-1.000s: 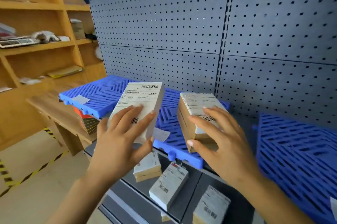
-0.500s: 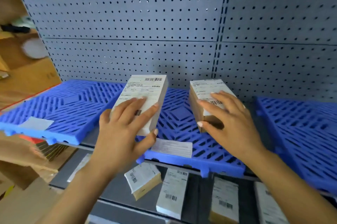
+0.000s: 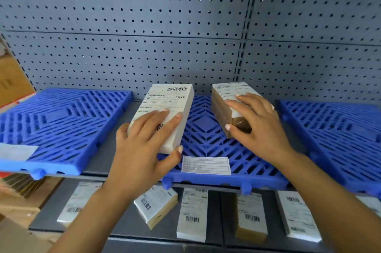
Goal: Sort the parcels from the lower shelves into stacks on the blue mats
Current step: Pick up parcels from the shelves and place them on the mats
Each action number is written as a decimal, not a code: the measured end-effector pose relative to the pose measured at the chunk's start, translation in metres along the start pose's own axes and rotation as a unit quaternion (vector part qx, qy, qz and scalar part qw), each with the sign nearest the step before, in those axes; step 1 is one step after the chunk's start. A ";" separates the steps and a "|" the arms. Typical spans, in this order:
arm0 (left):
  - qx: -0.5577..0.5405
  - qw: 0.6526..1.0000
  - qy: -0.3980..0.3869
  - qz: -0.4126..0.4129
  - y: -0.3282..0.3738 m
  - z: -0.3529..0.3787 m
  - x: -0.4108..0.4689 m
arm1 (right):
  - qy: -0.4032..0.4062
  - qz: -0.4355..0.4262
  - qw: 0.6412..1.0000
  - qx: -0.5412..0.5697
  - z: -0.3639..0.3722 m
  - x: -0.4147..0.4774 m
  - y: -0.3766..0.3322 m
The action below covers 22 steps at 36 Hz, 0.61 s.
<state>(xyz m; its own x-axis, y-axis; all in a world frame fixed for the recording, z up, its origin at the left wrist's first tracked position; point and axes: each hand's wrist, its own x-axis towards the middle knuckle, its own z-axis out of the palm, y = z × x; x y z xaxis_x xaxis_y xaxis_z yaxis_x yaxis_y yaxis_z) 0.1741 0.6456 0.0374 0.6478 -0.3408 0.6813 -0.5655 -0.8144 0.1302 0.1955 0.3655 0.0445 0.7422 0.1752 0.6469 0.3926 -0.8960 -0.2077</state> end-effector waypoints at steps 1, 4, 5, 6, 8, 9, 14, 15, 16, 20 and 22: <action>-0.002 1.000 -0.001 0.002 -0.001 0.001 -0.001 | -0.003 0.002 1.000 0.000 0.000 0.000 0.000; -0.007 1.000 -0.001 0.011 -0.003 0.001 -0.001 | -0.027 0.006 1.000 -0.001 -0.005 0.001 0.000; -0.007 1.000 0.002 0.013 -0.002 0.000 0.000 | -0.040 0.007 0.999 -0.001 -0.007 0.002 0.001; -0.005 1.000 0.005 0.015 -0.002 -0.002 0.000 | -0.057 0.010 0.998 -0.001 -0.009 0.003 0.001; -0.001 1.000 0.010 0.017 0.001 -0.005 0.001 | -0.090 0.016 0.996 -0.005 -0.014 0.005 -0.001; 0.002 1.000 0.012 0.019 0.002 -0.007 0.001 | -0.102 0.015 0.995 -0.010 -0.017 0.006 -0.002; 0.010 0.999 0.018 0.027 0.016 -0.016 0.001 | -0.102 0.009 0.994 -0.041 -0.032 0.001 -0.006; 0.013 0.999 0.019 0.028 0.020 -0.018 0.002 | -0.088 0.008 0.996 -0.032 -0.036 -0.001 -0.005; 0.014 0.999 0.021 0.029 0.026 -0.020 0.003 | -0.074 0.006 0.997 -0.021 -0.041 -0.004 -0.004; 0.009 0.999 0.030 0.044 0.055 -0.026 0.011 | -0.032 -0.018 0.999 0.002 -0.065 -0.020 0.007; 0.002 0.998 0.034 0.052 0.074 -0.025 0.017 | -0.019 -0.024 1.000 -0.003 -0.080 -0.032 0.016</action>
<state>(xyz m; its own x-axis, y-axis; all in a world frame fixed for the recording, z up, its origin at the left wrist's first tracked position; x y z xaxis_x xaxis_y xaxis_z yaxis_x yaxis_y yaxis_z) 0.1305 0.5912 0.0768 0.5496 -0.3907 0.7384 -0.6254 -0.7785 0.0535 0.1344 0.3128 0.0795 0.7425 0.2326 0.6282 0.4242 -0.8891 -0.1722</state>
